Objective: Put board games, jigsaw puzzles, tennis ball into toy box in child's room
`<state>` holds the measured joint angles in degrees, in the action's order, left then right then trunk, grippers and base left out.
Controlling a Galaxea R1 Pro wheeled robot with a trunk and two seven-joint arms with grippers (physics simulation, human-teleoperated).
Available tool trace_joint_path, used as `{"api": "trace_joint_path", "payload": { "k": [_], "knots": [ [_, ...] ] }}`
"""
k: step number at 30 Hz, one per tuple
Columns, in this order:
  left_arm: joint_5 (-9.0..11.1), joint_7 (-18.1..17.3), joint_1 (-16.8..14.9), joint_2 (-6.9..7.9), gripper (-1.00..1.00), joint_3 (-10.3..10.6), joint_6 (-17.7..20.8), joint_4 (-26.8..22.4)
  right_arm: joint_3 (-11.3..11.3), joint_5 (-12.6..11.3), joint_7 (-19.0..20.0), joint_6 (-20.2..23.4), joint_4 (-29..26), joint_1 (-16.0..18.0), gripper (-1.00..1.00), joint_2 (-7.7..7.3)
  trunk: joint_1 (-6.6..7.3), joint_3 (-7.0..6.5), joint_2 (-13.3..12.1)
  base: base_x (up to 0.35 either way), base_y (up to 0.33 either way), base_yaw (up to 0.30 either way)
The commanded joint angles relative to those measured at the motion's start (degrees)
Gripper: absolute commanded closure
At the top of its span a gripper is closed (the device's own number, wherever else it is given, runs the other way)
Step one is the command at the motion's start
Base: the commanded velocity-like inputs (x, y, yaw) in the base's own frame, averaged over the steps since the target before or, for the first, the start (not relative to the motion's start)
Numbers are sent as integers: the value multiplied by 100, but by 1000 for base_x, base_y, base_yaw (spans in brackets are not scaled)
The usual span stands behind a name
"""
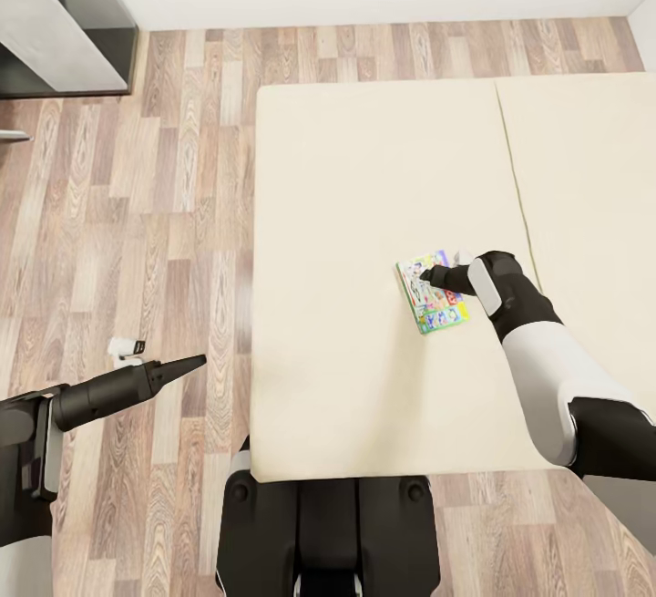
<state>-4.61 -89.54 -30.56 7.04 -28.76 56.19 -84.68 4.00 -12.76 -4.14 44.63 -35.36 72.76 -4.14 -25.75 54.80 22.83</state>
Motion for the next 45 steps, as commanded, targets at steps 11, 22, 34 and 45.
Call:
{"api": "trace_joint_path", "payload": {
  "k": [11, 22, 34, 45],
  "knots": [
    [-49, -46, -3, 16, -100, -106, 59, -5, 5, -60, -43, 26, -6, 2, -100, -19, -3, 53, 9, 0, 0, 0],
    [-49, -46, -3, 17, -100, -112, 59, -5, 5, -52, -48, 28, -14, 2, -100, -17, -3, 101, 9, 0, 0, 0],
    [-49, -46, -3, 17, -100, -113, 59, -5, -1, -53, -45, 48, -113, 2, -100, -68, -3, 152, 9, 0, 0, 0],
    [-47, -46, -3, 17, -100, -112, 59, -5, -19, -66, 23, 66, -160, -10, -100, -32, -3, 176, 9, 0, 0, 0]
  ]
}}
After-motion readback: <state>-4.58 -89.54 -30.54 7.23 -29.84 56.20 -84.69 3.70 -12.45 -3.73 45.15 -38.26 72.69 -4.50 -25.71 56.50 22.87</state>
